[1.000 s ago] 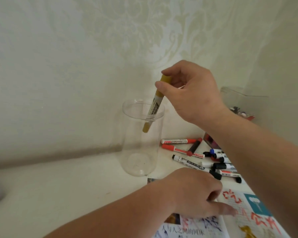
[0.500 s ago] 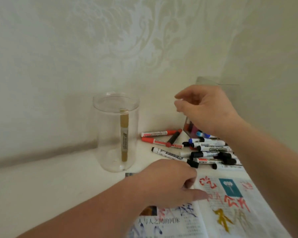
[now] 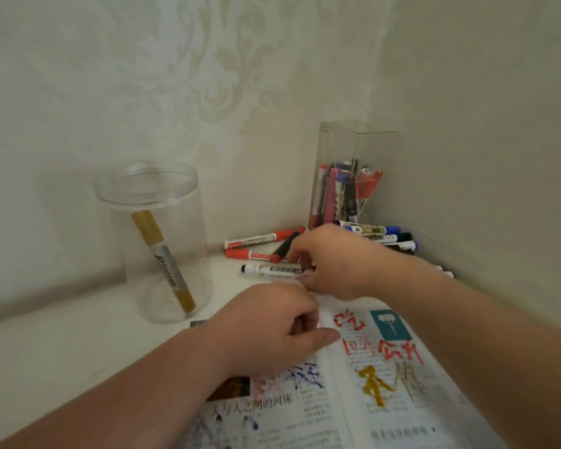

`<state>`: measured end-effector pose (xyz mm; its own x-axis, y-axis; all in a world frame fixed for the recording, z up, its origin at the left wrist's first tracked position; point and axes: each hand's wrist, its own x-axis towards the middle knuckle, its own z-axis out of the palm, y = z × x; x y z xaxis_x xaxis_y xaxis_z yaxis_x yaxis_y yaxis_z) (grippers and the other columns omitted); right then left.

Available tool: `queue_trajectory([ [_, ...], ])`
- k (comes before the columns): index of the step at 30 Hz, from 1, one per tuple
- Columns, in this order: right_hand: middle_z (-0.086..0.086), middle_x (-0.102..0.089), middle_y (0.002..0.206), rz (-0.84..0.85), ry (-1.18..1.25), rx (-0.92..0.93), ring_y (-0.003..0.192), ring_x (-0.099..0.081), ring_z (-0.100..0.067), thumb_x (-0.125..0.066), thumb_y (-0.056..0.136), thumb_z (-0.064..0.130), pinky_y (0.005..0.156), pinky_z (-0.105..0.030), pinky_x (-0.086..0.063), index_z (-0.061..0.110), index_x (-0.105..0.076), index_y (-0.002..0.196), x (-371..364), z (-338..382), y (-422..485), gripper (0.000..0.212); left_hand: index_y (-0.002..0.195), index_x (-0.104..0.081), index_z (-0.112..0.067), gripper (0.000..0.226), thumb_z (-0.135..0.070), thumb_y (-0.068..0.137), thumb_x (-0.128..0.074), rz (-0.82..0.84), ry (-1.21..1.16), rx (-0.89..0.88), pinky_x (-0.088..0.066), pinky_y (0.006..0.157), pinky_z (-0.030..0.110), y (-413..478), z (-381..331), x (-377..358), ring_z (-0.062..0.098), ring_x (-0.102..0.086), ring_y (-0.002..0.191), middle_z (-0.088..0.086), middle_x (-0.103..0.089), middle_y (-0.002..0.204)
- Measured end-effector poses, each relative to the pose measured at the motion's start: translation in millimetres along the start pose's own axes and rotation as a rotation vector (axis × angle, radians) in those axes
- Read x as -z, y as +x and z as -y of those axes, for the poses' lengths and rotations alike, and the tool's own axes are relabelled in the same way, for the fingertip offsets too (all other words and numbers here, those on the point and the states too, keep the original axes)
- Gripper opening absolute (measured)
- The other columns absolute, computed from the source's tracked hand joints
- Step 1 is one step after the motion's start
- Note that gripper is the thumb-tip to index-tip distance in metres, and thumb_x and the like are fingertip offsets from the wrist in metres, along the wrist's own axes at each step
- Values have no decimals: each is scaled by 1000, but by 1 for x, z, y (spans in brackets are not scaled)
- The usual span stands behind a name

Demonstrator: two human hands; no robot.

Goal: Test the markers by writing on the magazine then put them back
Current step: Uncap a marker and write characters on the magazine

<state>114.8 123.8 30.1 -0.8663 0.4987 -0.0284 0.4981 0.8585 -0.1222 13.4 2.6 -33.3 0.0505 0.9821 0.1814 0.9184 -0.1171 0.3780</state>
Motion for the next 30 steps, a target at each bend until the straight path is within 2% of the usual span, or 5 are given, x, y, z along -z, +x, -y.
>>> queue_trajectory([
  [4, 9, -66, 90, -136, 197, -66, 76, -64, -11, -78, 83, 23, 63, -25, -50, 27, -64, 95, 19, -26, -26, 19, 75, -63, -27, 58, -77, 88, -35, -173, 61, -5, -47, 67, 29, 0, 4, -3, 7, -54, 72, -11, -57, 69],
  [13, -28, -73, 94, -21, 1611, -125, 77, -74, -30, -79, 66, 12, 69, -34, -64, 3, -78, 88, -21, -61, -70, 24, 118, -61, -36, 45, -68, 93, -43, -387, 107, -50, -34, 60, 10, 5, -7, -8, -7, -50, 73, -24, -54, 87],
  [17, -31, -72, 98, 21, 1641, -102, 79, -75, -32, -75, 72, 11, 69, -34, -64, 0, -76, 94, -34, -62, -69, 25, 96, -69, -29, 34, -52, 99, -43, -381, 90, -93, -39, 67, 17, 12, -7, -10, 1, -53, 78, -18, -63, 85],
  [22, -31, -73, 99, -64, 1661, -38, 85, -76, -35, -77, 70, 10, 77, -41, -65, 1, -75, 94, -36, -66, -72, 26, 125, -61, -32, 38, -55, 99, -46, -291, 75, -98, -41, 81, 11, 14, -11, -12, -4, -54, 95, -19, -64, 111],
  [30, 13, -73, 72, -297, 1038, 96, 64, -65, 2, -77, 77, 28, 60, -10, -48, 23, -78, 88, -27, -52, -81, 12, 119, -49, -35, 20, -41, 103, -37, -169, -109, -79, -42, 81, 15, 14, -15, -16, 0, -54, 99, -25, -52, 104],
])
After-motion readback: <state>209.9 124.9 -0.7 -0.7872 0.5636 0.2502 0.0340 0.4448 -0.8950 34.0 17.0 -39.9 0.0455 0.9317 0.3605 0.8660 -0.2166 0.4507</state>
